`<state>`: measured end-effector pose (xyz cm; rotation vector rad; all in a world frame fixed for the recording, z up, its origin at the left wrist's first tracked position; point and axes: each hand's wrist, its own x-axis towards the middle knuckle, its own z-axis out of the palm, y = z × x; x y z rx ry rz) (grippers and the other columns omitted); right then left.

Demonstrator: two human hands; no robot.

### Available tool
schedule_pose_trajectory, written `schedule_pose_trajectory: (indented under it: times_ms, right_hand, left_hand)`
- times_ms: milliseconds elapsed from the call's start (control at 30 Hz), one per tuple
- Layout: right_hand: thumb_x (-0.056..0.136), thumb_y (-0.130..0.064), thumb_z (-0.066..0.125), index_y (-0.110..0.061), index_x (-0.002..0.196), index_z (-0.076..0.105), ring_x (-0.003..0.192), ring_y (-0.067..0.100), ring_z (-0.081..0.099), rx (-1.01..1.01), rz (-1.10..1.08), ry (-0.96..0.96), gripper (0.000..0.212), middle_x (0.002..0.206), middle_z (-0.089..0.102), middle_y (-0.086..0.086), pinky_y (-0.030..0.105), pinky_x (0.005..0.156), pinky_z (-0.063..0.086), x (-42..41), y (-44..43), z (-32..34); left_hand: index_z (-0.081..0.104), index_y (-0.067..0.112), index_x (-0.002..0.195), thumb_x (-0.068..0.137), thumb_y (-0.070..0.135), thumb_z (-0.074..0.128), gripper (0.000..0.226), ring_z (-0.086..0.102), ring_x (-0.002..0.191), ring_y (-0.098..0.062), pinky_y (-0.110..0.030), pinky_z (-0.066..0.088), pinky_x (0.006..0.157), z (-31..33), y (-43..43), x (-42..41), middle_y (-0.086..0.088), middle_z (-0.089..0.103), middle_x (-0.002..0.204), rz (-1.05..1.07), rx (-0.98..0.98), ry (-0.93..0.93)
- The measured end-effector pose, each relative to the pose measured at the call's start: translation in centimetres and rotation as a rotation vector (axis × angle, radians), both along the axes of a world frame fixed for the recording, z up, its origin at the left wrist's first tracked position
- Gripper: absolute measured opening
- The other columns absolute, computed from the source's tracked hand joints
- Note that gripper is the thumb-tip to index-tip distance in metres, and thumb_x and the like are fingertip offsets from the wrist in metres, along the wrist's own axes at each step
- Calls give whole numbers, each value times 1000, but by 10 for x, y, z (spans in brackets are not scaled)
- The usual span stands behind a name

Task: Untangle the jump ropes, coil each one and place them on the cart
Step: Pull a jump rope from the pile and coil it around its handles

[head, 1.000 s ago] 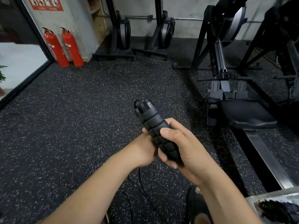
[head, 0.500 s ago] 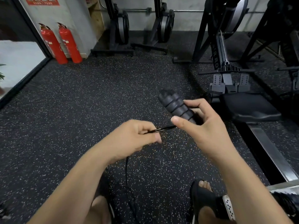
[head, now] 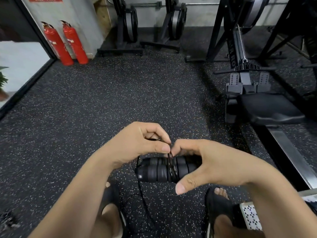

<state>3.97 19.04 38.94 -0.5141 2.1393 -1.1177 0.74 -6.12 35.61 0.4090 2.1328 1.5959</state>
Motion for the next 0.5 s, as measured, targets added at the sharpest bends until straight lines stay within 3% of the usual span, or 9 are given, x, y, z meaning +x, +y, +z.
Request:
schedule_pose_trajectory:
  times_ms: [33, 100, 200, 267, 300, 400, 500]
  right_hand:
    - [73, -37, 100, -31, 115, 68, 102, 28, 68, -59, -18, 4, 53, 107, 75, -8, 49, 97, 52, 2, 2, 5]
    - [72, -30, 101, -30, 115, 70, 107, 32, 69, -155, -77, -7, 53, 113, 76, -1, 51, 100, 53, 4, 9, 9]
    - [67, -30, 100, -27, 113, 72, 86, 19, 66, -295, -195, -31, 53, 106, 77, 3, 32, 79, 53, 4, 20, 7]
    - [67, -32, 94, -20, 114, 71, 73, 17, 58, -433, -295, -36, 54, 105, 74, 17, 26, 63, 46, 3, 24, 2]
    - [69, -32, 94, -14, 118, 69, 67, 19, 53, -524, -348, -48, 58, 110, 71, 28, 25, 56, 42, 1, 24, -2]
    - [70, -46, 99, -11, 122, 65, 60, 19, 47, -740, -510, -17, 71, 115, 64, 42, 26, 49, 35, -5, 23, -10]
    - [68, -51, 98, -20, 122, 66, 62, 19, 53, -693, -689, 87, 70, 114, 67, 38, 30, 51, 39, -9, 19, -11]
  left_hand:
    - [78, 10, 98, 85, 18, 84, 16, 64, 62, -6, -16, 50, 63, 1, 2, 0, 2, 74, 73, -4, 50, -39]
    - [76, 9, 97, 87, 29, 79, 23, 66, 67, -11, -20, 52, 66, 2, 6, -2, 0, 75, 81, -11, 122, -71]
    - [72, 9, 90, 98, 29, 71, 22, 59, 72, -16, -31, 49, 74, -1, 13, -6, -1, 69, 81, 52, 121, -5]
    - [70, 6, 87, 108, 12, 59, 24, 45, 62, -15, -35, 39, 67, -7, 22, -7, 0, 55, 65, 108, 88, 2]
    - [70, 5, 88, 112, 13, 52, 31, 37, 57, -15, -35, 31, 62, -10, 28, -6, 1, 46, 60, 130, 112, -24]
    - [75, 20, 89, 110, 48, 48, 43, 25, 55, -17, -42, 17, 60, -11, 49, -2, 4, 33, 60, 162, 150, -58]
    - [74, 17, 100, 110, 53, 48, 46, 28, 54, -15, -39, 18, 55, -17, 61, -2, 6, 33, 62, 193, 88, -57]
